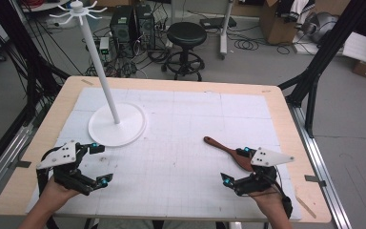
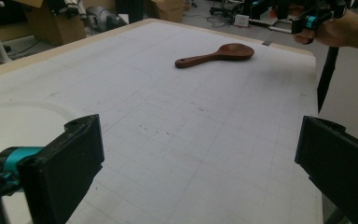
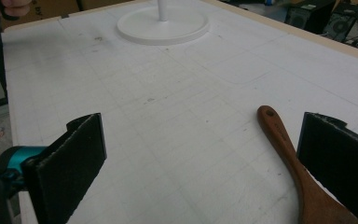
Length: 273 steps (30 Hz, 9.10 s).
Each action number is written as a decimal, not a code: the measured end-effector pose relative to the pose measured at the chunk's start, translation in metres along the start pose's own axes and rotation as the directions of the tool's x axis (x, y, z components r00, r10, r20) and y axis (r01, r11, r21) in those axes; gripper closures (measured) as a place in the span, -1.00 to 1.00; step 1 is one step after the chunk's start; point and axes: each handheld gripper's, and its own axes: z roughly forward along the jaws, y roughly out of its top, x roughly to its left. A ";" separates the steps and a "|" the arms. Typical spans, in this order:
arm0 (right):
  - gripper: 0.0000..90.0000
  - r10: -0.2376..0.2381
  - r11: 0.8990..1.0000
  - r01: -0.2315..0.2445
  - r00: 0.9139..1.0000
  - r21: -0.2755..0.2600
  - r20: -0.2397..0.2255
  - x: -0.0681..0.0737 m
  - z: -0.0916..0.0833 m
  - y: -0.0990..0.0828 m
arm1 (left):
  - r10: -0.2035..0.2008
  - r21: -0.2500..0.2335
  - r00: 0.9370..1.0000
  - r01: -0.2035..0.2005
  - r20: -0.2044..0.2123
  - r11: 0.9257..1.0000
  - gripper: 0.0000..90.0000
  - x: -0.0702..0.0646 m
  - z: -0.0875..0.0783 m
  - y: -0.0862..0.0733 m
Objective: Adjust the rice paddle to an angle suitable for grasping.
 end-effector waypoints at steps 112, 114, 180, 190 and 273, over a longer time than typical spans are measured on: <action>-0.57 -0.173 0.683 0.206 0.978 0.701 -0.118 -0.094 0.096 0.021 | 0.000 0.048 1.000 0.000 0.008 0.999 -0.96 0.002 0.005 -0.005; -0.46 -0.178 0.669 0.204 0.978 0.714 -0.113 -0.094 0.097 0.022 | -0.002 0.049 1.000 0.002 0.009 0.999 -0.96 0.002 0.005 -0.005; 0.70 -0.074 0.510 0.159 0.987 0.845 -0.141 -0.100 0.126 0.041 | 0.014 0.085 1.000 -0.014 0.001 0.996 -0.96 -0.001 0.008 -0.008; 0.71 -0.085 0.509 0.157 0.988 0.846 -0.132 -0.098 0.126 0.041 | 0.014 0.086 1.000 -0.014 0.001 0.996 -0.96 -0.001 0.008 -0.009; 0.73 -0.054 0.910 0.174 0.950 0.376 -0.308 -0.100 0.051 0.095 | 0.016 0.069 1.000 -0.016 0.000 0.997 -0.96 0.000 0.007 -0.009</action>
